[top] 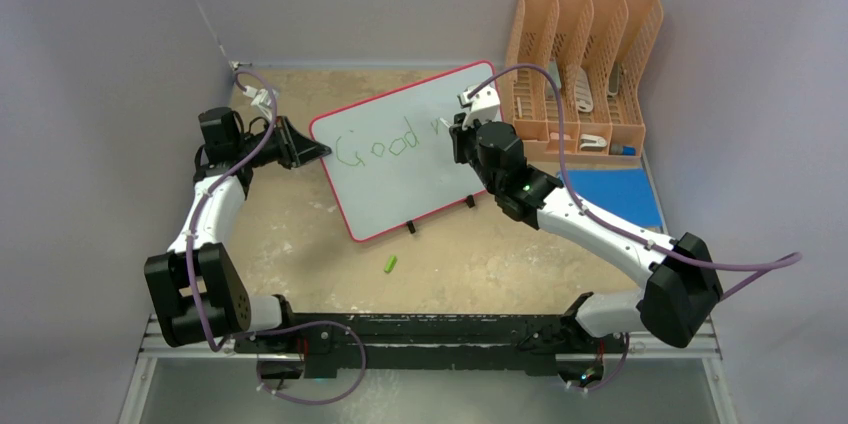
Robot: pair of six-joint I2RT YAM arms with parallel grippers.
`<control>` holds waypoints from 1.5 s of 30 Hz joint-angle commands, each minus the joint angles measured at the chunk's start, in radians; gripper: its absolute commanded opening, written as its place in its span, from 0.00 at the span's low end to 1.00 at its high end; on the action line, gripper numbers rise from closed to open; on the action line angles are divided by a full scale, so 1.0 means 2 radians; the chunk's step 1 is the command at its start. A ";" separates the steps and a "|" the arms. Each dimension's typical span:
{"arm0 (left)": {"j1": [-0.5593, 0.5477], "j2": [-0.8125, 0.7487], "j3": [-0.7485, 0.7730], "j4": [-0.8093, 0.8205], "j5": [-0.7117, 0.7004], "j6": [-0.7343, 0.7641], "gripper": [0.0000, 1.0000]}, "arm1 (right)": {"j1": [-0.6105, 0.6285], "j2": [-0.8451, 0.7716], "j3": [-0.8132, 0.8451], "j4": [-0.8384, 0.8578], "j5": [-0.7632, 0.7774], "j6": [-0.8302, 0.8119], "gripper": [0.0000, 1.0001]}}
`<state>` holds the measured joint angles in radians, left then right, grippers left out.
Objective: Write a sentence on the whiteboard
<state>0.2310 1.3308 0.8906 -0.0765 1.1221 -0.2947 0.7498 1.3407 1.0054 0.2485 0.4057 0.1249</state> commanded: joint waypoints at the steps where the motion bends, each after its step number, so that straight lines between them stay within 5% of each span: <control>1: -0.012 -0.001 0.004 -0.013 -0.017 0.013 0.00 | -0.004 0.002 -0.005 0.025 0.004 0.005 0.00; 45: -0.012 -0.001 0.005 -0.017 -0.026 0.014 0.00 | -0.007 -0.042 -0.022 0.004 -0.012 0.021 0.00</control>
<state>0.2260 1.3300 0.8906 -0.0803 1.1175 -0.2947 0.7383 1.2808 0.9657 0.2409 0.3996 0.1501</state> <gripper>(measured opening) 0.125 0.150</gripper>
